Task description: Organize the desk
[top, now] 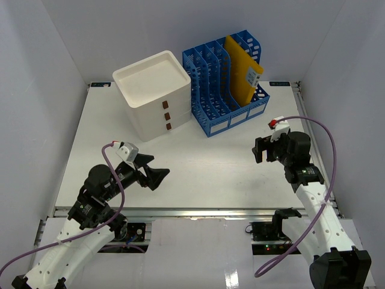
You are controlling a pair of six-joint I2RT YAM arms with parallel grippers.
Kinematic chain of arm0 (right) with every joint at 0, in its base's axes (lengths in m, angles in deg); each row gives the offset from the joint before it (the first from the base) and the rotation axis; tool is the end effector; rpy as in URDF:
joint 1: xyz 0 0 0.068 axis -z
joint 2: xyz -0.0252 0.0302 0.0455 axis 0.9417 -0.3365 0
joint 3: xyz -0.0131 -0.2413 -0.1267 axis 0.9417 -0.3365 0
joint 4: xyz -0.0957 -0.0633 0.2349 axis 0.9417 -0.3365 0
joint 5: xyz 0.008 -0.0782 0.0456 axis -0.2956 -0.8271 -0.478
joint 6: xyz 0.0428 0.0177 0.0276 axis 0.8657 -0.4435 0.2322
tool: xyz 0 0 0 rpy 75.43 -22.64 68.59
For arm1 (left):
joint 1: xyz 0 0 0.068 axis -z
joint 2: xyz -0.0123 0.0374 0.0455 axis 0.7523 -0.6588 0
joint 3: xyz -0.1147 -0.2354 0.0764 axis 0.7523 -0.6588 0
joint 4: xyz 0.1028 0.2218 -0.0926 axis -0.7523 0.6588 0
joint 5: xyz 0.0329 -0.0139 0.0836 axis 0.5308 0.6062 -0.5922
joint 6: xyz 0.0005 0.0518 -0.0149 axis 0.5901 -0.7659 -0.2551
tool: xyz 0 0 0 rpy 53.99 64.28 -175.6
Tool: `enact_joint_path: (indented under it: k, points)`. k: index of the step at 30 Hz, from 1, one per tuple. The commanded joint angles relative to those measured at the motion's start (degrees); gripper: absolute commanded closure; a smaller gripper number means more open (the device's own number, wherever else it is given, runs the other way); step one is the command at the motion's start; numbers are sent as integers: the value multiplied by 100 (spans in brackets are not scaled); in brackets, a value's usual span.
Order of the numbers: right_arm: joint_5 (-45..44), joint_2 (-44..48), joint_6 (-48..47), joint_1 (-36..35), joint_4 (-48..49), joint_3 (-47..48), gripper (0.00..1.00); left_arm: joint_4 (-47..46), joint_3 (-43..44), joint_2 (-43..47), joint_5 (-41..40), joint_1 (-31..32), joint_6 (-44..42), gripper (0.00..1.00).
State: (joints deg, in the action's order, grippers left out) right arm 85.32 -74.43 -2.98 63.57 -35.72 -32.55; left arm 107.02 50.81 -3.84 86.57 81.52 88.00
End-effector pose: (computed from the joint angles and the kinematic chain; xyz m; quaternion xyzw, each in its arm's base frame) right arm 0.1846 0.0285 0.2773 -0.1653 0.8208 0.0668 0.5427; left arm 0.0863 -0.0665 0.3029 0.2032 0.7157 -0.3539 0.5667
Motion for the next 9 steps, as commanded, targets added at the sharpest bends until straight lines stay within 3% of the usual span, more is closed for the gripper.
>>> enact_joint_path:
  k: [1,9]
  points:
    - [-116,127,141,26,263,-84,10,50,-26,36,-65,-30,37,2]
    - [-170,154,216,26,357,-162,10,59,-35,10,-104,-30,46,2]
